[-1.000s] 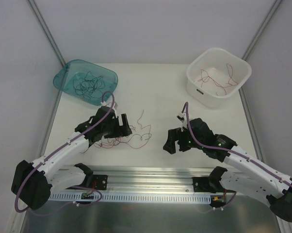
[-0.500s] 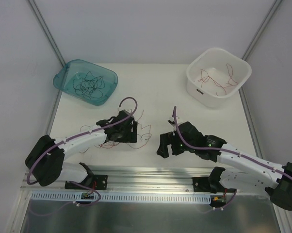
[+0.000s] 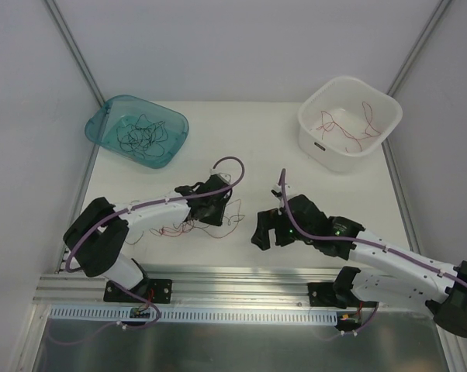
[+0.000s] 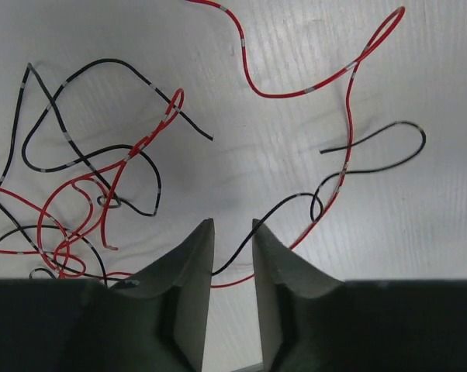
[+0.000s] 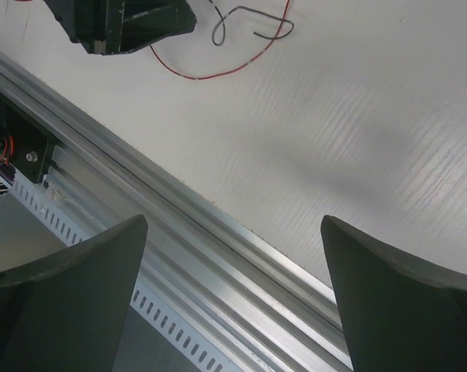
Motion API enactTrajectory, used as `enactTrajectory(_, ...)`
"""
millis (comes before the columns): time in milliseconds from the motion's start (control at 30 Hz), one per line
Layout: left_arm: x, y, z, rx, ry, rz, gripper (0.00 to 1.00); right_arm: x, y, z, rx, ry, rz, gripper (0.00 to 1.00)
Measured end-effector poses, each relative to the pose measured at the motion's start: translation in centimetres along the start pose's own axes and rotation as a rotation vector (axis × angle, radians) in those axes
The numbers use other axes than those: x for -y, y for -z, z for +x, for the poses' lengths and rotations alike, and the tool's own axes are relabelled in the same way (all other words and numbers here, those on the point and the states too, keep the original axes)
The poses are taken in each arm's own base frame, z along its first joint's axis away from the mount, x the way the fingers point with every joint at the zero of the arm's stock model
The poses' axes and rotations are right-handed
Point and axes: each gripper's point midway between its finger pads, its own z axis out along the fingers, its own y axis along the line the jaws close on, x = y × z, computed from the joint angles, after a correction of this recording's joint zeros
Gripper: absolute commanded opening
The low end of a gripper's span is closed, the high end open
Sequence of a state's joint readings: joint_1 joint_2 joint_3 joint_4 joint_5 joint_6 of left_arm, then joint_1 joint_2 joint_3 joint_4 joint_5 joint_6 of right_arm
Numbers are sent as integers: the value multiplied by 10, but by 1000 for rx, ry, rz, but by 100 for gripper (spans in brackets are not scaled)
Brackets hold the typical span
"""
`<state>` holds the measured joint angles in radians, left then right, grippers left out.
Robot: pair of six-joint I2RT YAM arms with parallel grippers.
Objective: Untangle the cables
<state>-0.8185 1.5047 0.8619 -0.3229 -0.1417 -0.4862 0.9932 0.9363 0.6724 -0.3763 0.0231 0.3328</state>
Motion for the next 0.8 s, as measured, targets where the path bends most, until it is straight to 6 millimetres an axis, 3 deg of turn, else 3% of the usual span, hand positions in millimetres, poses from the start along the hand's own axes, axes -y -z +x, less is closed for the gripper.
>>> enactTrajectory(33,0,-2,1,-7,-9,-4,9,0,1,-1,5,0,0,100)
enactTrajectory(100,1,-3,0,-11,-23,-6,0,1,2,-4,24,-3,2,100)
enactTrajectory(233,18,7,-13,20,-49,29,0,8,6,-5,68,-20,24,99)
enactTrajectory(300,30,22,-30,60,-42,60,0,14,9,-8,106,-36,43,100)
enactTrajectory(467,61,83,-93,237,34,173,0,23,18,-14,201,-75,52,98)
enactTrajectory(567,73,122,-122,337,81,245,0,23,20,-20,260,-110,36,91)
enactTrajectory(667,80,147,-134,386,119,299,0,24,17,-24,294,-148,32,86)
enactTrajectory(800,83,153,-133,377,146,325,0,26,8,-30,316,-204,55,84)
